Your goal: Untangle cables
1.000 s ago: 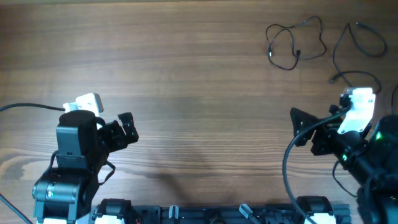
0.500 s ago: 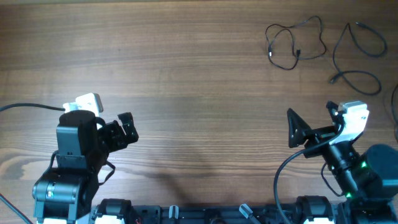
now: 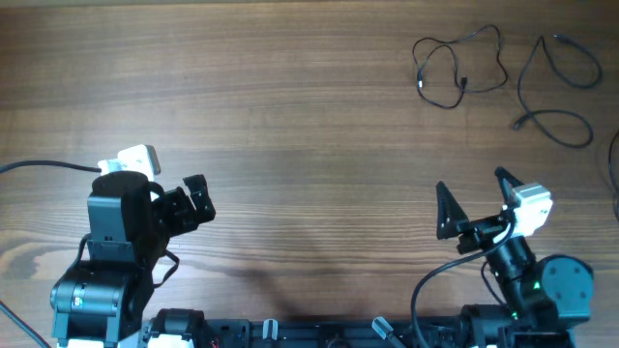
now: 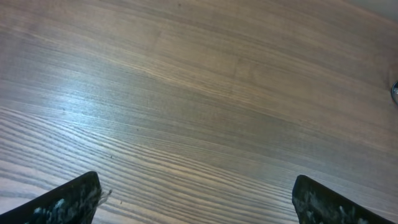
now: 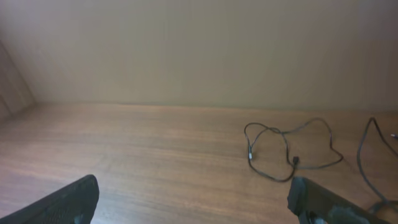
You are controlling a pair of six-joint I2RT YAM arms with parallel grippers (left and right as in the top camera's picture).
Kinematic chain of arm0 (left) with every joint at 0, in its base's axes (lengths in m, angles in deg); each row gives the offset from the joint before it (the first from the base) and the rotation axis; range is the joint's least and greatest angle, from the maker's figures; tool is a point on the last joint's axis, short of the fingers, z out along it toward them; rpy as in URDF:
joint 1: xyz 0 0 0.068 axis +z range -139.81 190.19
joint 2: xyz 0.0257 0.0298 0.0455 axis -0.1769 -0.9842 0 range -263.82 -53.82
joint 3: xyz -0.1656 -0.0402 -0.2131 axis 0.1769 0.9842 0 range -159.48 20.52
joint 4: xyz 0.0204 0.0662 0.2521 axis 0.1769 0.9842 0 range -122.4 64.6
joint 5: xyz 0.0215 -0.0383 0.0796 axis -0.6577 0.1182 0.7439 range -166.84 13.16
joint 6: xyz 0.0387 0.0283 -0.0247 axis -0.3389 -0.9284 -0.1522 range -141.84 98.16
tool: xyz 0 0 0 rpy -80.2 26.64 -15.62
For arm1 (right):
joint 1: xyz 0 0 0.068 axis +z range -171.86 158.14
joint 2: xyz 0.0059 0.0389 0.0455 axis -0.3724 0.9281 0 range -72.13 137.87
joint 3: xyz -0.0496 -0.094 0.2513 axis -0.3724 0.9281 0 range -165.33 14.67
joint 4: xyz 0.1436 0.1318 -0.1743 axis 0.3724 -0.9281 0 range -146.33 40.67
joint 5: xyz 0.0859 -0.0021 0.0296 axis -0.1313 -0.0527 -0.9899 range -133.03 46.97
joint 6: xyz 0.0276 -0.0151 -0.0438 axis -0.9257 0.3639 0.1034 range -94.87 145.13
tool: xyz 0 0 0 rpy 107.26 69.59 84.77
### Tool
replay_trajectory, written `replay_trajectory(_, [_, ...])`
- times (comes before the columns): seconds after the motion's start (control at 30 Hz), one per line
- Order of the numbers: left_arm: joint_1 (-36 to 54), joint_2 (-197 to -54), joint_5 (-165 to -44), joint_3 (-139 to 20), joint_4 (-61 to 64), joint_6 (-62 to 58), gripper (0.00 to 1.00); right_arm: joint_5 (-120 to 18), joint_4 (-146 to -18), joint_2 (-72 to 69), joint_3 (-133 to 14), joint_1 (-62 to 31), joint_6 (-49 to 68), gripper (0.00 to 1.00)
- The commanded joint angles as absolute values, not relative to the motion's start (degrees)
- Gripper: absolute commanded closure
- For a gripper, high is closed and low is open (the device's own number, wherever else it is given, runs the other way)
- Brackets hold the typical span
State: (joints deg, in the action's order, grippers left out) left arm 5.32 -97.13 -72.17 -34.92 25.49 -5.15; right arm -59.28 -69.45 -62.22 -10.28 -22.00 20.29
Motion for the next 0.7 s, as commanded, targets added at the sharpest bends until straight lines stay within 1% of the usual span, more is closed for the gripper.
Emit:
replay_trajectory(0.0, [5.7, -97.1, -71.8, -35.0, 25.4, -4.9, 0.0, -60.9, -65.9, -66.7, -5.8, -21.7, 20.7, 0.0])
replay_trajectory(0.2, [5.7, -97.1, -71.8, -35.0, 25.4, -4.8, 0.0, -61.6, -58.0, -72.0, 2.5, -21.7, 20.5, 0.0])
replay_trajectory(0.43, [5.7, -97.1, -71.8, -35.0, 25.4, -4.8, 0.0, -63.2, -46.4, -71.9, 10.5, -21.8, 20.6, 0.0])
replay_trajectory(0.67, [5.7, -97.1, -71.8, -35.0, 25.4, -4.8, 0.0, -63.2, -42.1, -71.9, 14.3, -21.8, 20.6, 0.0])
